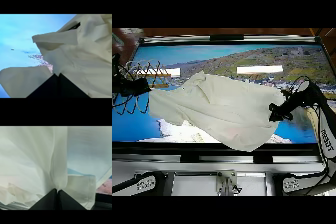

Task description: Fold the shirts.

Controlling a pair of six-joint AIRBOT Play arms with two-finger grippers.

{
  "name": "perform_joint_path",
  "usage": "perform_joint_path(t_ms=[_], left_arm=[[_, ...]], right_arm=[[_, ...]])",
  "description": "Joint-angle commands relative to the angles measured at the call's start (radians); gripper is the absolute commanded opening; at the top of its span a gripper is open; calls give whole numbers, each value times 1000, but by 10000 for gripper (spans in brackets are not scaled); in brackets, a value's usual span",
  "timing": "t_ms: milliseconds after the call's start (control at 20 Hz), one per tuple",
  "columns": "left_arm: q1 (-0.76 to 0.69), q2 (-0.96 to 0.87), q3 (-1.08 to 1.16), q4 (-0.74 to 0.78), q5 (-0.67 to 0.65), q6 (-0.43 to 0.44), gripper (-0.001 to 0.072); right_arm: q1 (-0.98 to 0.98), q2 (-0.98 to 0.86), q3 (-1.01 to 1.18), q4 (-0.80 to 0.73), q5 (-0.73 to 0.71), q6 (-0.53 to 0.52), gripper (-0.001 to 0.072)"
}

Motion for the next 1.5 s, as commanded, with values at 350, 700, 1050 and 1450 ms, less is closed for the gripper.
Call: perform_joint_path(t_ms=[350, 700, 1050, 1450], left_arm=[[50, -34, 26, -55, -29, 0, 602], [60, -14, 87, -52, -332, -82, 595], [-102, 132, -272, -70, -238, -146, 597], [-353, 115, -549, -267, 124, -229, 597]], right_arm=[[-32, 70, 235, 7, -8, -28, 615], [-105, 69, 435, -68, -72, -20, 615], [-104, 68, 435, -70, -76, -43, 615], [-103, 68, 435, -66, -76, -56, 615]])
